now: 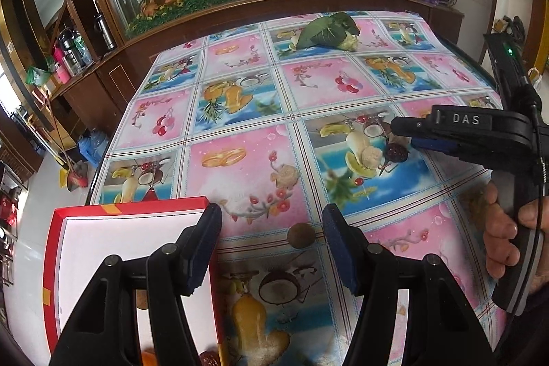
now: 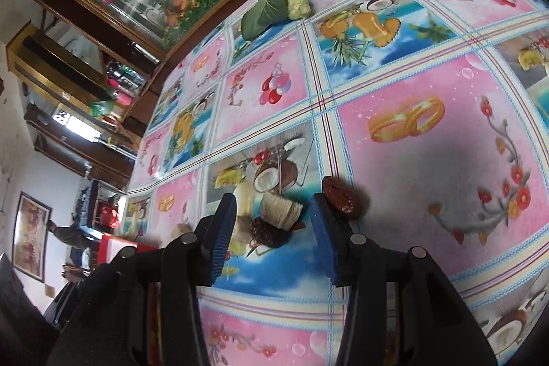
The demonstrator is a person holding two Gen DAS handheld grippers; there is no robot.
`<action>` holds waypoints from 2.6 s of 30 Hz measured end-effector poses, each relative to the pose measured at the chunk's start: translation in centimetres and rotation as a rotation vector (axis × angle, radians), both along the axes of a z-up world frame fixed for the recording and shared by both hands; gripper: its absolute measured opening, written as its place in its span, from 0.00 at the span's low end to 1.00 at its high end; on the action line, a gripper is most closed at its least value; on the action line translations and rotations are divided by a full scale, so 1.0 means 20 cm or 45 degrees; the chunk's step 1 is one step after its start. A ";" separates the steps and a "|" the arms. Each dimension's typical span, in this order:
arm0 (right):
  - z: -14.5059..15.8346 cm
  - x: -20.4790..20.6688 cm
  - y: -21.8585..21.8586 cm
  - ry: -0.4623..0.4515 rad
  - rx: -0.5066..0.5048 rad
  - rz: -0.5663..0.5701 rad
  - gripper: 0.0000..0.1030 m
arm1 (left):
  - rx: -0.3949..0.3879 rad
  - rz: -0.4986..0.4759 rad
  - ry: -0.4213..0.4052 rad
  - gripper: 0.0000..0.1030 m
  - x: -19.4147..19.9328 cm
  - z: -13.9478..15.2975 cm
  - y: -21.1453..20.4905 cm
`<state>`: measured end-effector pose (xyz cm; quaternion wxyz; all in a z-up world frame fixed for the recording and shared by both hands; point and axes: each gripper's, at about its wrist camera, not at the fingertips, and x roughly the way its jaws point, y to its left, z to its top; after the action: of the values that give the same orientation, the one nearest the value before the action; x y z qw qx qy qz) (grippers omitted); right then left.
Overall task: Organize fruits
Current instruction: 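Move both open tools back to the fruit pile, then grasp a beige bread piece with the right tool while the left tool grasps a round beige ball, then carry the ball into the tray and release with the left tool while the right tool drops the bread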
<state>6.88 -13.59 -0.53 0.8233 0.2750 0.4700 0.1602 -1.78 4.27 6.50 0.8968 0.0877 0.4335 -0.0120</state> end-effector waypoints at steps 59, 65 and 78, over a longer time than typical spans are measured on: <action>0.17 -0.04 -0.14 -0.169 -0.041 -0.024 0.28 | -0.227 -0.133 -0.051 0.21 0.06 0.00 -0.19; 0.20 -0.10 -0.04 -0.278 -0.141 0.016 0.28 | -0.176 -0.008 -0.188 0.21 -0.15 0.14 0.01; 0.26 -0.40 0.25 -0.422 -0.148 0.112 0.29 | -0.145 0.175 -0.297 0.21 -0.37 0.19 0.34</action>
<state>-1.20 -8.54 4.61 0.8962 0.1757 0.3479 0.2118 -9.25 11.04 10.35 0.9433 0.0076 0.3301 0.0349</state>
